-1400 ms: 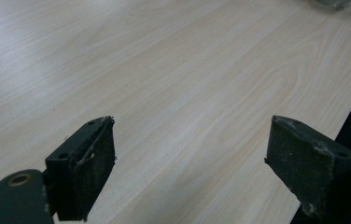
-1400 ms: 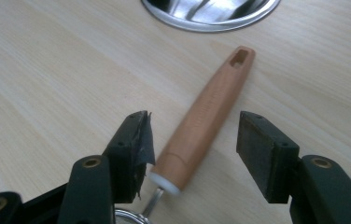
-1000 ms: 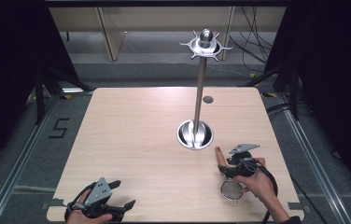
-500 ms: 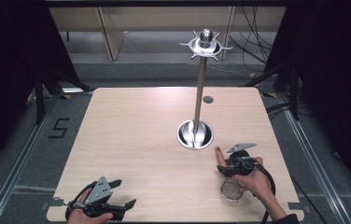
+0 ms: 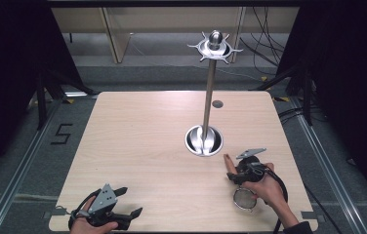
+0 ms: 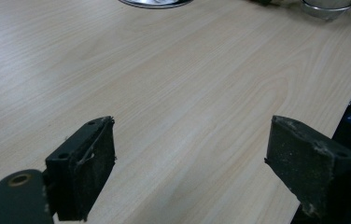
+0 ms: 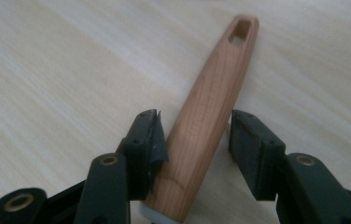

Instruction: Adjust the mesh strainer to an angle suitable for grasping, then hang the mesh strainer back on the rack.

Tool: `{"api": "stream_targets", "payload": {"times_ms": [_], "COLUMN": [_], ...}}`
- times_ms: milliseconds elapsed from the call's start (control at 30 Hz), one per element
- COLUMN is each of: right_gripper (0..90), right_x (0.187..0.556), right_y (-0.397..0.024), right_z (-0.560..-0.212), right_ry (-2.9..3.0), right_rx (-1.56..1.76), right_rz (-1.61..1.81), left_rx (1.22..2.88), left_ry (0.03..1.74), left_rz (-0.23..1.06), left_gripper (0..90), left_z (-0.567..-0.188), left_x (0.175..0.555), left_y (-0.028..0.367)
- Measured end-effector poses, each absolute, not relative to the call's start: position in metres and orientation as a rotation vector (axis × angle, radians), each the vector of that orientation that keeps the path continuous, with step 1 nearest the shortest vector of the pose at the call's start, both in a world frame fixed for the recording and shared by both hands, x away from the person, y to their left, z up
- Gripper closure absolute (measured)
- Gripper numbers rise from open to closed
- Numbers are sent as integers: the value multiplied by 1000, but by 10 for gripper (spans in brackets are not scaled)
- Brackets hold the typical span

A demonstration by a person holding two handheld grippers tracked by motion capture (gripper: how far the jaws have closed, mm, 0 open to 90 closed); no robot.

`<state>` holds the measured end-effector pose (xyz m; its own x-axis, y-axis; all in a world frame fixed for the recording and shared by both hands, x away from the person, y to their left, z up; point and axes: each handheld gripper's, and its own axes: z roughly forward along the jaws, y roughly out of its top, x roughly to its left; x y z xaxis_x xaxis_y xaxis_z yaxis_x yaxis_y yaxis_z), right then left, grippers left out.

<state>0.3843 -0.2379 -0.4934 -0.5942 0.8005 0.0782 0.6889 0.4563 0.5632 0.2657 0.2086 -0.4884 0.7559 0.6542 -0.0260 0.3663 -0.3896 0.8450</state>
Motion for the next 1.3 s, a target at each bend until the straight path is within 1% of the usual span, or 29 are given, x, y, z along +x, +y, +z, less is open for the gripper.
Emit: {"api": "stream_targets", "payload": {"times_ms": [100,133,167,200,233,267,300,333,400,467,500,733,767,867,967,1200,1233,1300], "right_gripper": [545,573,573,593,621,657,657,668,694,696,697,698,701,703,713,713,713,713], "right_x": [383,381,381,380,379,378,378,377,377,375,376,374,372,371,367,364,364,365], "right_y": [-236,-236,-236,-236,-235,-235,-235,-234,-234,-233,-235,-235,-238,-241,-243,-244,-244,-247], "right_z": [-495,-492,-492,-492,-491,-491,-491,-490,-490,-489,-490,-489,-484,-481,-474,-469,-469,-464], "right_ry": [2515,2542,2542,2550,2558,2566,2566,2581,2584,2595,2594,2589,2575,2537,2499,2449,2453,2475], "right_rx": [1275,1274,1274,1266,1257,1226,1226,1227,1202,1229,1156,1145,1171,1175,1182,1174,1161,1145], "right_rz": [826,781,781,781,769,741,741,727,707,715,724,737,791,828,928,1092,1105,1146], "left_rx": [2012,2002,2005,2029,1993,1995,2025,1996,1995,2000,2000,2003,2019,2028,1997,2030,2020,2008], "left_ry": [773,800,787,743,769,762,744,773,792,785,785,774,745,735,756,715,746,750], "left_rz": [380,375,375,410,380,388,397,375,365,375,375,374,393,397,382,416,398,395], "left_gripper": [151,151,151,151,151,150,150,151,151,151,151,151,151,151,152,152,152,152], "left_z": [-489,-489,-488,-487,-488,-488,-487,-488,-488,-488,-488,-487,-487,-486,-487,-485,-485,-486], "left_x": [264,263,263,266,264,264,265,263,262,263,263,263,264,264,262,264,263,262], "left_y": [208,208,208,210,208,208,210,207,207,207,207,207,208,208,206,209,208,207]}}
